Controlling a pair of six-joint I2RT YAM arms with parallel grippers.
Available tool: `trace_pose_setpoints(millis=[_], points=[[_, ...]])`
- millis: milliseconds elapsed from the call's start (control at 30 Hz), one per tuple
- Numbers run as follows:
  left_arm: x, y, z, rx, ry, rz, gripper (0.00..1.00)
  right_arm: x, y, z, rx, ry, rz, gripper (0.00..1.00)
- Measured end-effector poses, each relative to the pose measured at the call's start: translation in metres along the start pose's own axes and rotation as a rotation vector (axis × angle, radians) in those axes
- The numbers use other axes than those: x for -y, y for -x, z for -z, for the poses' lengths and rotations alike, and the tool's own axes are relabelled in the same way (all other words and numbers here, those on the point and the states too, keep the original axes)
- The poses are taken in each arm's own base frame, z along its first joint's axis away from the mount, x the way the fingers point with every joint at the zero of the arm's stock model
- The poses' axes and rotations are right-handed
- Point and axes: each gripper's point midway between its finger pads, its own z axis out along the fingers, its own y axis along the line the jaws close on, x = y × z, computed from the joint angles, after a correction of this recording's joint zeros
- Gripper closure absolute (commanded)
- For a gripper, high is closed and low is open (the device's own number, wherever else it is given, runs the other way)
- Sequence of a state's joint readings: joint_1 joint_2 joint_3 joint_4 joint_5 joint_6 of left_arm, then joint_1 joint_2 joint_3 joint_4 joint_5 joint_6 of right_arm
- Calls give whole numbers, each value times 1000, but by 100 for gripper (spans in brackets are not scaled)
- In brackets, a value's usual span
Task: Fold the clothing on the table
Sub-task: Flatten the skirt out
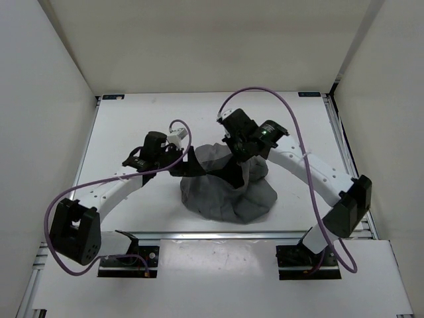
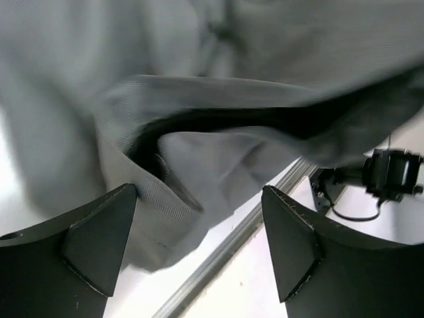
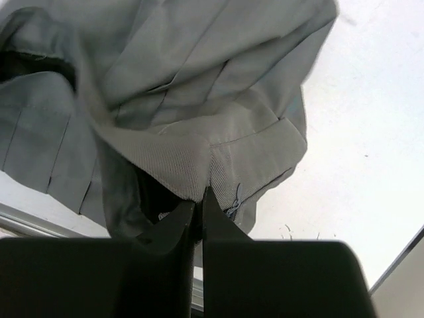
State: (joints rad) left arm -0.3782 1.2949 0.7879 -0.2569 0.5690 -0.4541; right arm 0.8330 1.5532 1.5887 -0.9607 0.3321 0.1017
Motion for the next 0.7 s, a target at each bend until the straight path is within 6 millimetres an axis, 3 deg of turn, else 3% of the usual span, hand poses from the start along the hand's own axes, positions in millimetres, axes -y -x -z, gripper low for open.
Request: trace_pose_setpoints(millis=[67, 100, 133, 333, 433, 533, 700], points=[[13, 4, -5, 4, -21, -82, 15, -4, -5, -13, -41, 2, 16, 100], [14, 5, -5, 12, -18, -100, 21, -7, -9, -22, -71, 5, 24, 100], [13, 5, -3, 25, -7, -114, 21, -8, -10, -23, -74, 6, 25, 100], [-20, 6, 9, 102, 158, -137, 24, -5, -12, -26, -90, 26, 2, 100], [-24, -3, 9, 102, 230, -205, 25, 0, -13, -27, -96, 23, -15, 100], [-29, -14, 13, 98, 266, -240, 34, 4, -13, -28, -98, 18, -25, 99], [-38, -15, 16, 127, 312, -255, 36, 2, -14, -27, -105, 23, -24, 100]])
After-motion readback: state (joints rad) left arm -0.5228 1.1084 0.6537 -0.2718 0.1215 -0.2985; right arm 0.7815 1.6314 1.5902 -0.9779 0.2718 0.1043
